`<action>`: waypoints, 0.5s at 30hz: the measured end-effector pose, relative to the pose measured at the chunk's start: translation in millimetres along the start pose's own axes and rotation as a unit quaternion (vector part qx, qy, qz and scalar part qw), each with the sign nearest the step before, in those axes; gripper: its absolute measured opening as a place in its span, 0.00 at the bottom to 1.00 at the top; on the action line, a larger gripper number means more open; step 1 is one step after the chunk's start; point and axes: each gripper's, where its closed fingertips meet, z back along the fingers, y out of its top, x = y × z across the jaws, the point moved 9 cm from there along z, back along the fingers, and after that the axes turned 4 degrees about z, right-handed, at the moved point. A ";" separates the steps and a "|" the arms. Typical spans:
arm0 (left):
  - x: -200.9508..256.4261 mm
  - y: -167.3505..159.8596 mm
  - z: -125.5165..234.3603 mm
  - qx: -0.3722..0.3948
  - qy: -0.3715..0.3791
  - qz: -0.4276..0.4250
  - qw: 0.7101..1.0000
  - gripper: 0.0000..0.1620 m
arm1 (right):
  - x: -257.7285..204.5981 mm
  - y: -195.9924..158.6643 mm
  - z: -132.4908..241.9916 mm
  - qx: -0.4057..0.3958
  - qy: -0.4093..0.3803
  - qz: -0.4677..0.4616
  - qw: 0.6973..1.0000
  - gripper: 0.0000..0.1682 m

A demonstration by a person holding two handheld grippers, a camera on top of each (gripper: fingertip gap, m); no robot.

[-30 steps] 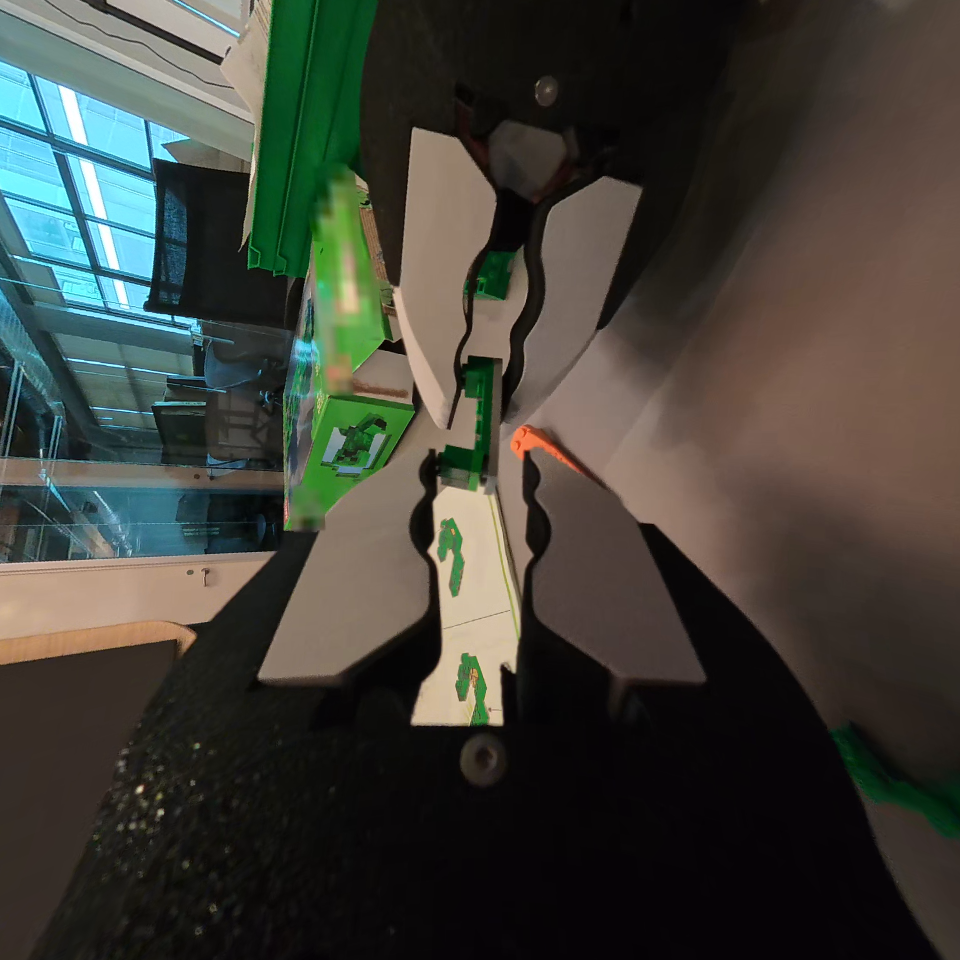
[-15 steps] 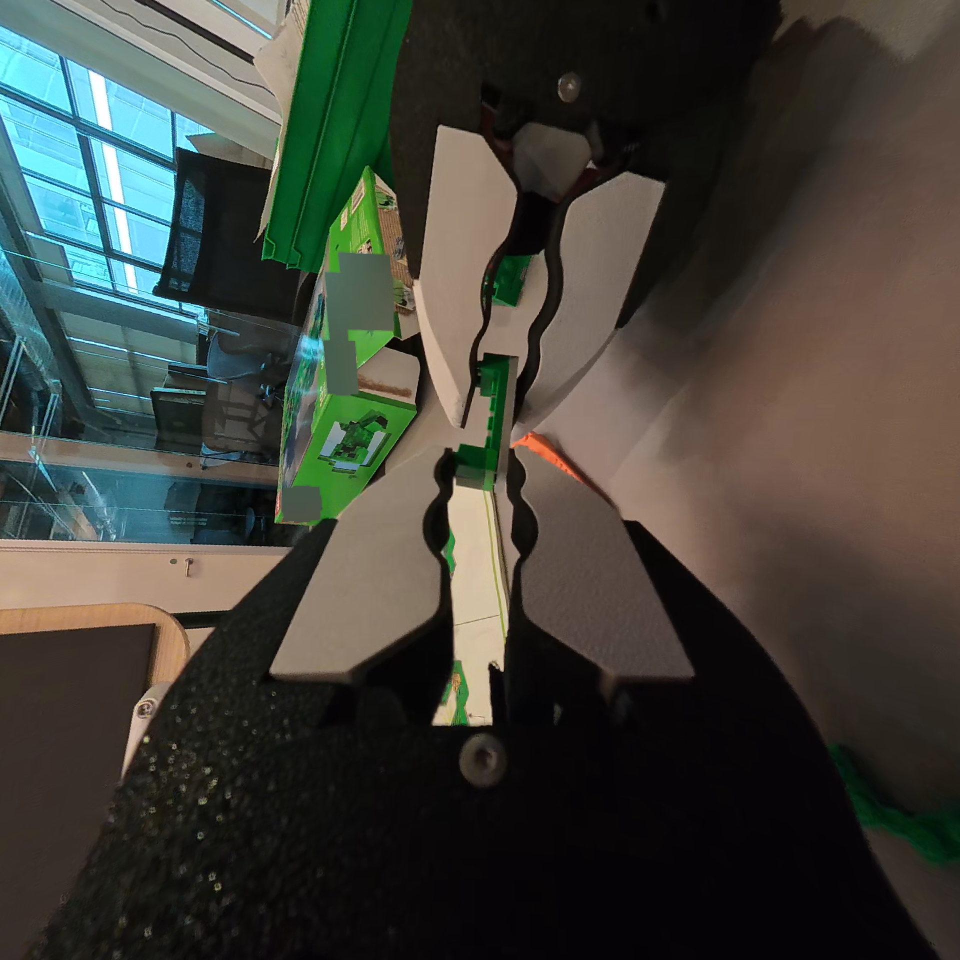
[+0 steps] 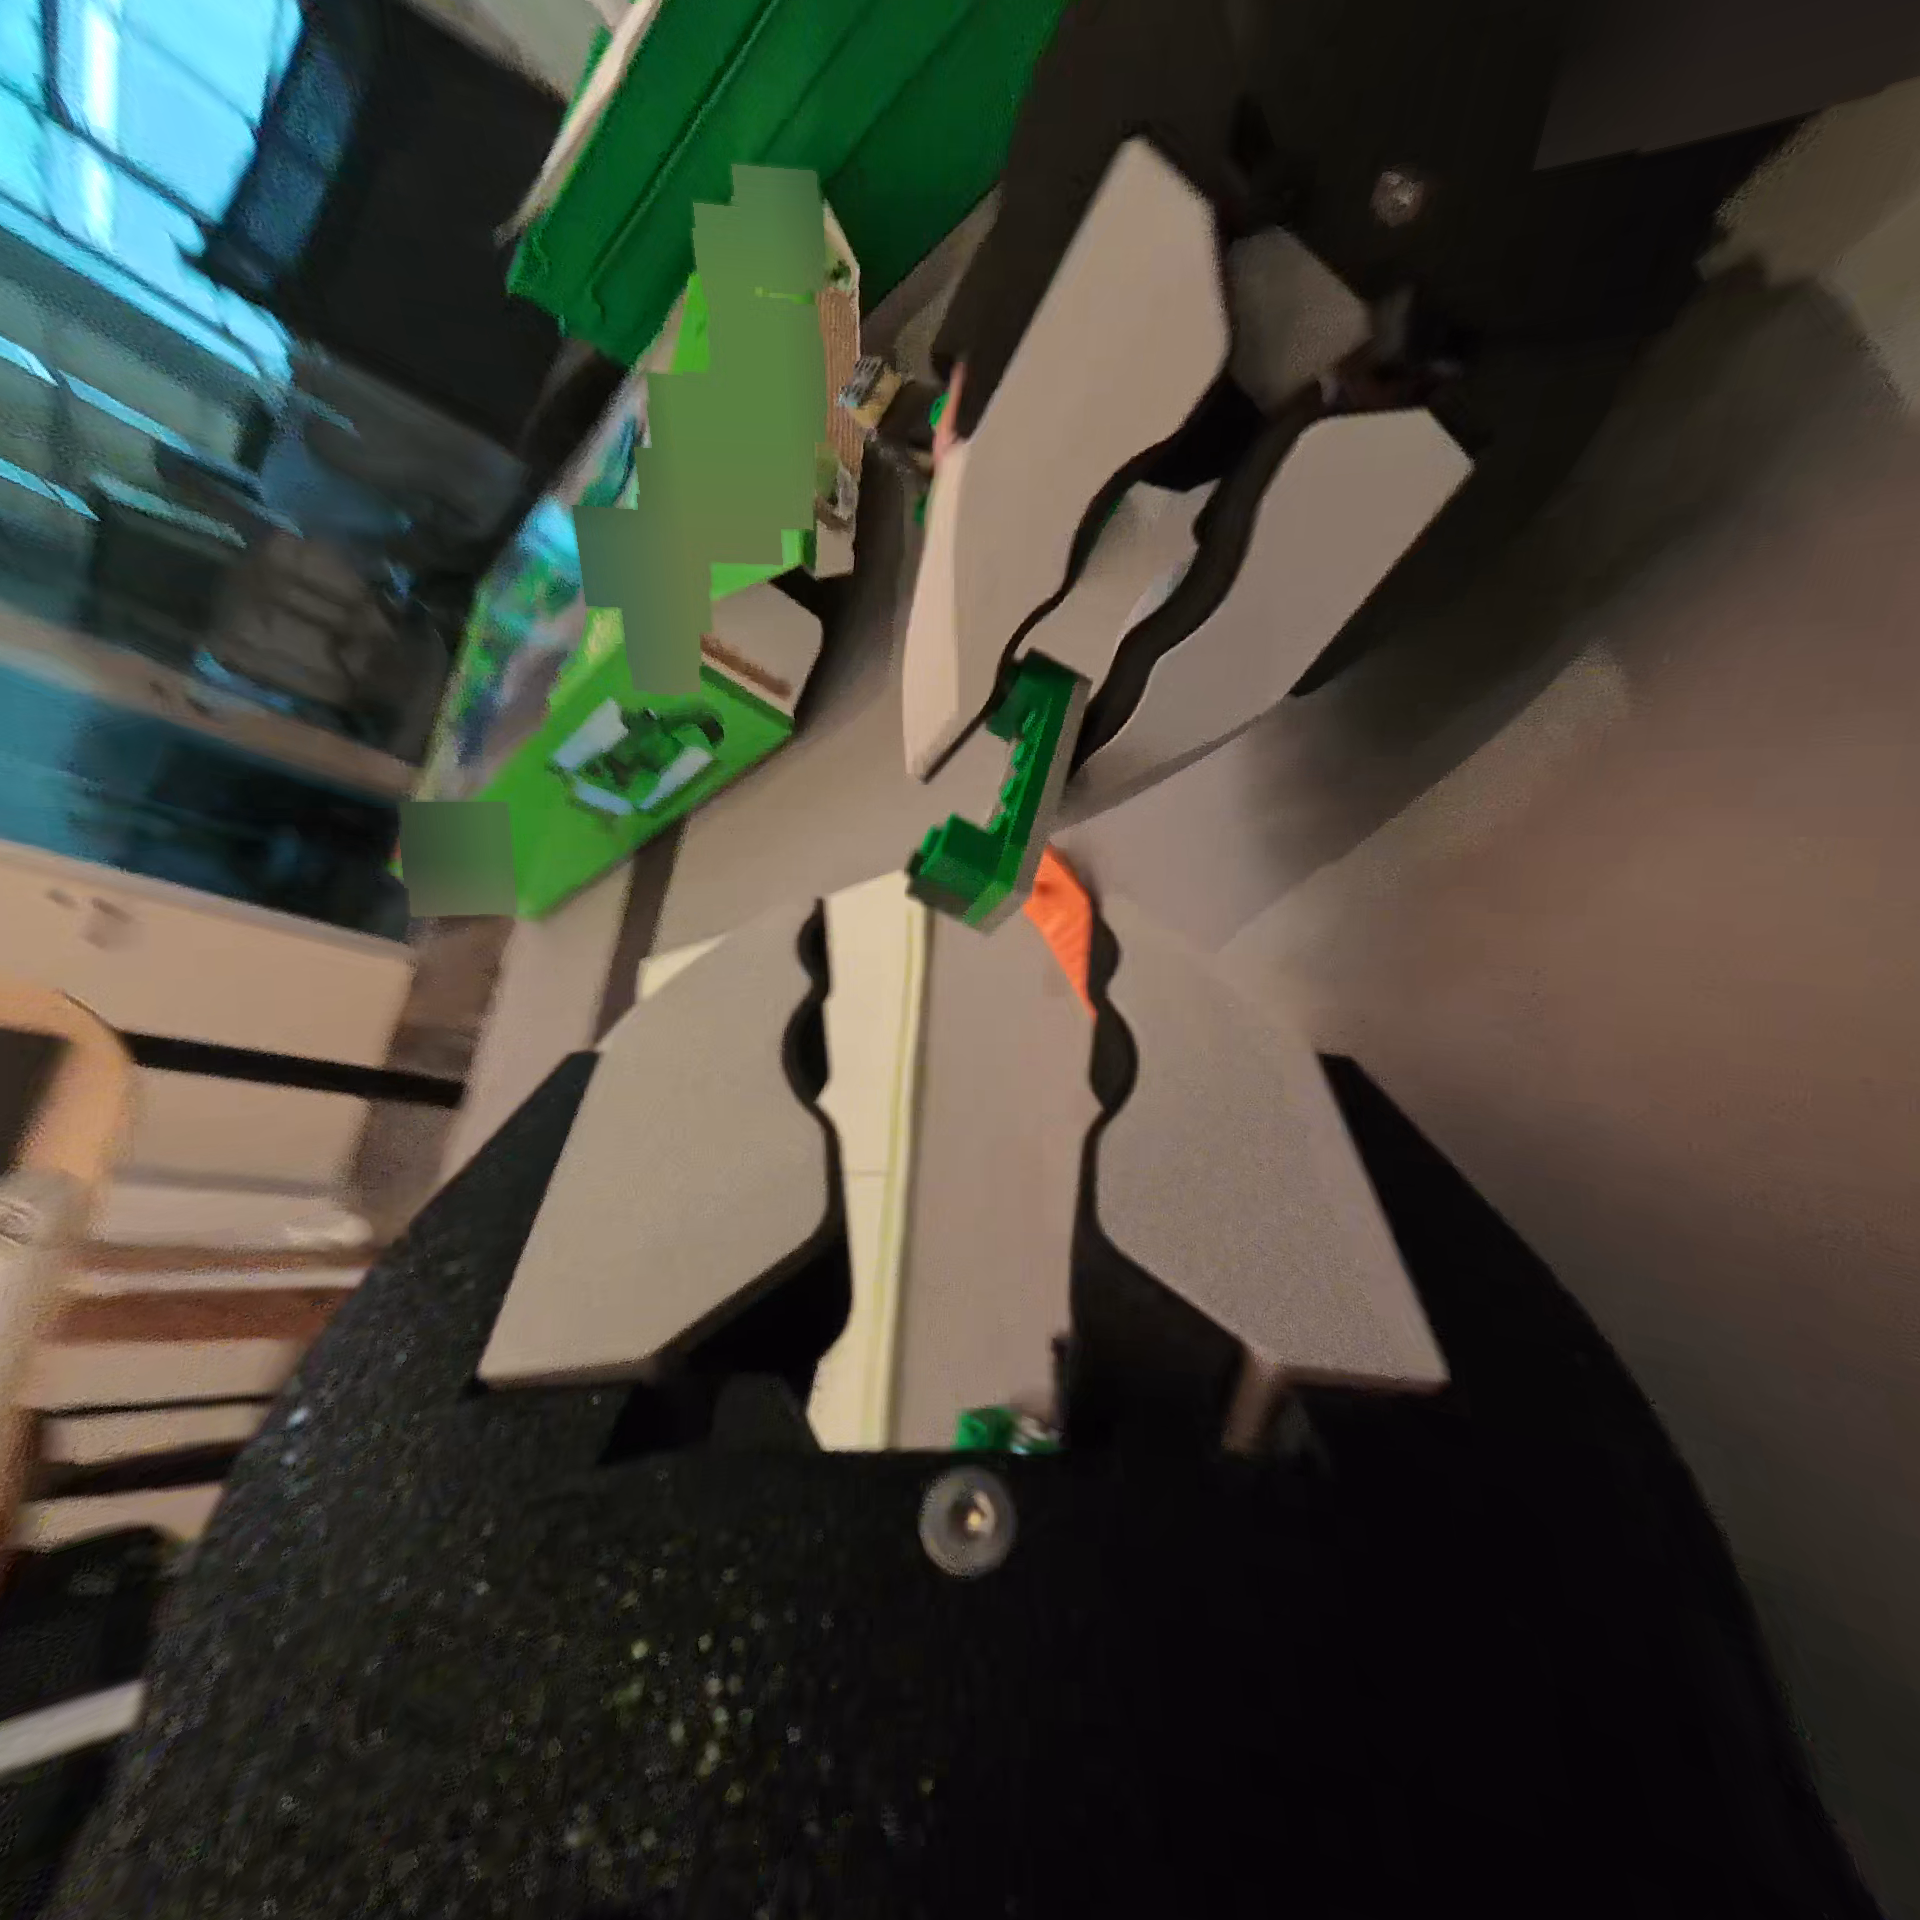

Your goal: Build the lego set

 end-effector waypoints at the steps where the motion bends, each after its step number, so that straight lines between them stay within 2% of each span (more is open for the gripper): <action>1: -0.9 -0.5 4.0 0.006 -0.020 0.047 0.999 0.34 | 0.7 2.3 0.9 0.003 -0.015 0.015 1.000 0.10; 4: -2.7 -0.5 19.4 0.051 -0.068 0.163 0.983 0.29 | 0.4 13.6 2.3 0.019 -0.055 0.069 0.996 0.10; 7: -3.9 -2.6 31.8 0.069 -0.093 0.224 0.968 0.24 | -1.7 28.1 3.0 0.040 -0.087 0.113 0.989 0.09; 9: -1.5 -4.0 37.8 0.071 -0.099 0.229 0.966 0.25 | -2.1 38.2 1.2 0.049 -0.101 0.121 0.986 0.09; 12: 2.7 -2.9 47.9 0.080 -0.099 0.208 0.970 0.14 | -1.6 51.5 -3.1 0.053 -0.118 0.135 0.982 0.09; 15: 4.3 -4.7 59.3 0.085 -0.086 0.196 0.973 0.12 | -2.2 61.6 -6.5 0.059 -0.129 0.147 0.979 0.09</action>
